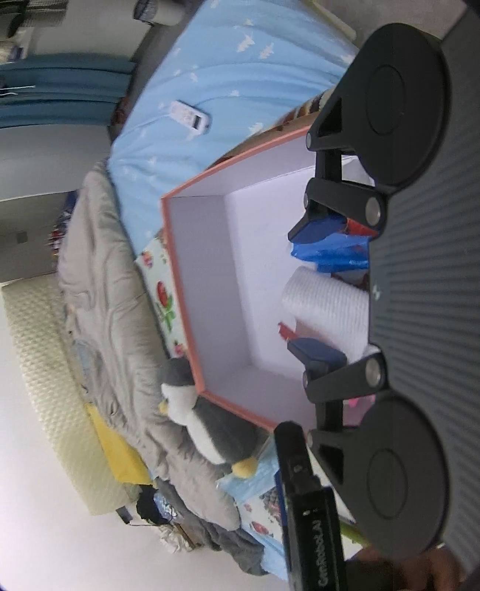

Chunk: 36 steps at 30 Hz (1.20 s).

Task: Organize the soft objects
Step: 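Open both grippers to drop the packet and plastic piece into the box, then withdraw both grippers from the box toward the penguin plush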

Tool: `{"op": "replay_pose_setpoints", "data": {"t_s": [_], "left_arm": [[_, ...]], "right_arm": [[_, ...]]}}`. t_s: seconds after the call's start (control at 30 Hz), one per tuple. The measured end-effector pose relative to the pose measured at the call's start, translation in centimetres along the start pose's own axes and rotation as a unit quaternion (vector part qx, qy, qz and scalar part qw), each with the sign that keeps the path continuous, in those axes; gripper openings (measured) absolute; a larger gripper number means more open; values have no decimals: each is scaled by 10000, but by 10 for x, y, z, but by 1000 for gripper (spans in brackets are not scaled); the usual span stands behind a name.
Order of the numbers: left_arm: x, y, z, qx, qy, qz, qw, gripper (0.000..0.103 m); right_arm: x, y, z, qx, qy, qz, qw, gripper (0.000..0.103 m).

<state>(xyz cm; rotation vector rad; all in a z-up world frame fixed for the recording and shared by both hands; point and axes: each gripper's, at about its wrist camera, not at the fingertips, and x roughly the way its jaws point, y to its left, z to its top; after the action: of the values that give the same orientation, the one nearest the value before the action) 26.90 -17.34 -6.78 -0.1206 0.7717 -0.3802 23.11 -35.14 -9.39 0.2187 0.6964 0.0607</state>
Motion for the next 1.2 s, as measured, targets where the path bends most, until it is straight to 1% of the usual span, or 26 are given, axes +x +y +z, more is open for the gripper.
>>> {"op": "replay_pose_setpoints", "data": {"t_s": [0.2, 0.3, 0.37, 0.47, 0.57, 0.7, 0.8, 1.03, 1.2], "left_arm": [[-56, -7, -2, 207, -458, 43, 9987, 79], [-82, -11, -4, 259, -601, 48, 9978, 79], [-98, -13, -6, 289, -680, -8, 9973, 79], [-122, -14, -11, 358, -815, 32, 9960, 79], [-144, -9, -17, 287, -934, 50, 9952, 79], [-172, 3, -27, 175, -1078, 182, 9939, 79], [-188, 12, -38, 92, -1102, 262, 9935, 79], [-205, 29, -76, -19, -940, 447, 9946, 79], [-215, 46, -98, -121, -830, 643, 9944, 79]], "right_arm": [[-34, 17, 0, -100, -271, 30, 9996, 59], [-48, 26, -3, -75, -360, -20, 9993, 59], [-56, 33, -7, -113, -393, 27, 9992, 59], [-69, 43, -12, -171, -450, 45, 9988, 59], [-83, 51, -17, -235, -530, 111, 9983, 59], [-98, 62, -28, -264, -618, 255, 9974, 59], [-104, 69, -39, -268, -542, 350, 9976, 59], [-106, 92, -63, -465, -385, 421, 9973, 59], [-101, 110, -81, -474, -244, 662, 9964, 59]]}}
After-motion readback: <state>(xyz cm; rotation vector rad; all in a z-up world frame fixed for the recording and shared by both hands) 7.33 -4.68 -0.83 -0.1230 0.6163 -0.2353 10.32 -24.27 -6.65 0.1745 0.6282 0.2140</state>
